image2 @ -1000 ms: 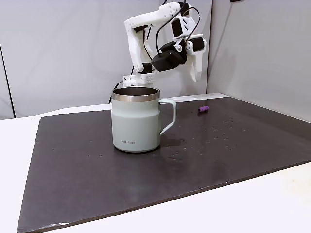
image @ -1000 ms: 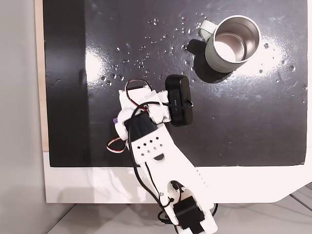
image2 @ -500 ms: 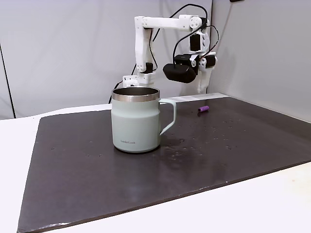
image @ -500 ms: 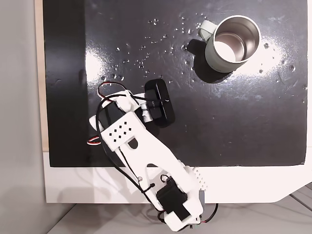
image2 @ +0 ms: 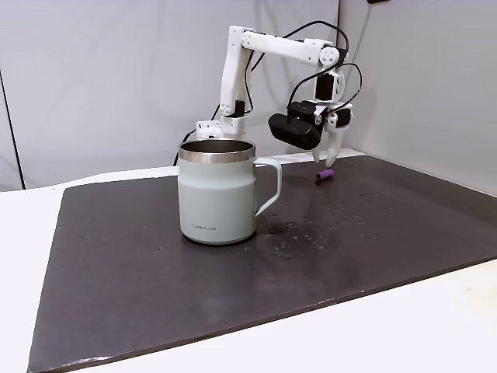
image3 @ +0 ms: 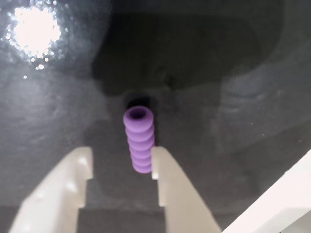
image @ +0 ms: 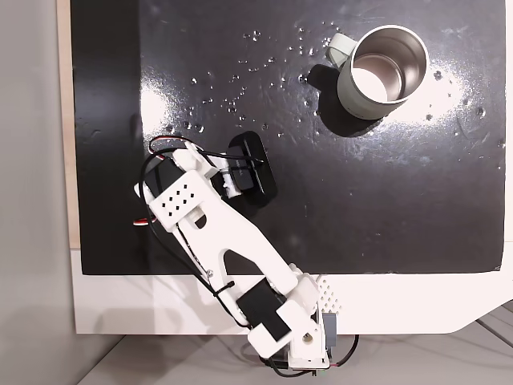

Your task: Grasp a pengrip and put it in the cup.

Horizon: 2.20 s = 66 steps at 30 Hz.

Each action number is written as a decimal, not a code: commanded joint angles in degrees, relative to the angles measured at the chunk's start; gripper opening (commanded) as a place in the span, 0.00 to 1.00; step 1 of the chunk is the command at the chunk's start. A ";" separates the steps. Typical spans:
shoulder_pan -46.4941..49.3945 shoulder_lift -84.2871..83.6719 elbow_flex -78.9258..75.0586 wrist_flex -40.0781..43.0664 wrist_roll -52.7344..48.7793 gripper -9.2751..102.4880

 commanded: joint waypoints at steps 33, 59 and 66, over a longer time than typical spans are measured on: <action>-1.32 -11.34 -4.92 -1.76 0.79 0.09; 10.02 10.72 -17.14 15.47 -3.08 0.08; 25.31 17.67 -17.84 18.37 -11.60 0.08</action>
